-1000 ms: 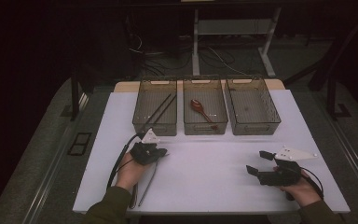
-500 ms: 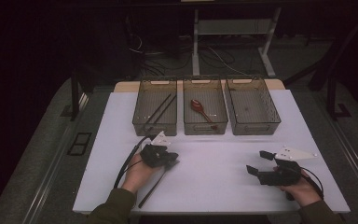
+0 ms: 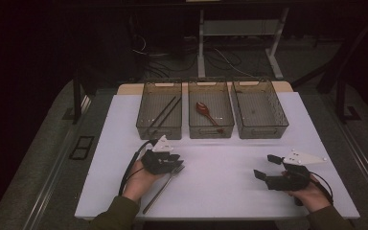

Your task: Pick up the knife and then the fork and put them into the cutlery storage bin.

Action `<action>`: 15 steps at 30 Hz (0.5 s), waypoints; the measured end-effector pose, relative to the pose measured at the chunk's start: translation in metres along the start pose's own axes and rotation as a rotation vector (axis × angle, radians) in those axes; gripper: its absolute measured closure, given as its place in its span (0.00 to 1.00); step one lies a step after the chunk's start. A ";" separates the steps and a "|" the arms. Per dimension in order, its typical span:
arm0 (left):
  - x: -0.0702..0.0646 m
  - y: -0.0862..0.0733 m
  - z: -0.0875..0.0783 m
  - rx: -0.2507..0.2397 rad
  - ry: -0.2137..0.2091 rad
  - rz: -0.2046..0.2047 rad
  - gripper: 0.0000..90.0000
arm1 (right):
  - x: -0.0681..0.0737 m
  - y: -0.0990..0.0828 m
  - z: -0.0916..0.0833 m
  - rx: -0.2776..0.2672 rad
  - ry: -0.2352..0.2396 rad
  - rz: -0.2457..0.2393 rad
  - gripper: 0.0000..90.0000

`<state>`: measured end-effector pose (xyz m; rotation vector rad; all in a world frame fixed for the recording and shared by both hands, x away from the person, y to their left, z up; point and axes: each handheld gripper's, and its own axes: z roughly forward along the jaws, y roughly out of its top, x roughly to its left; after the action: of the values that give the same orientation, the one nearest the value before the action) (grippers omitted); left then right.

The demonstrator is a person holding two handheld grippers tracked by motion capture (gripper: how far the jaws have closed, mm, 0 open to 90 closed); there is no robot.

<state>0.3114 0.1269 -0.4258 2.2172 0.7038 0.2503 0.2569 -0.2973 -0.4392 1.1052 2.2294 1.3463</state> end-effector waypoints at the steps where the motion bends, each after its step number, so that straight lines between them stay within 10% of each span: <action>1: 0.000 -0.003 -0.005 -0.006 0.010 -0.019 0.71 | 0.000 0.000 0.000 0.000 0.000 0.000 0.21; 15: -0.022 -0.033 -0.026 0.091 -0.009 -0.070 0.57 | 0.001 0.000 0.000 0.003 -0.002 -0.006 0.21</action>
<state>0.2700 0.1489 -0.4318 2.2729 0.8002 0.1757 0.2564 -0.2966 -0.4391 1.0999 2.2321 1.3389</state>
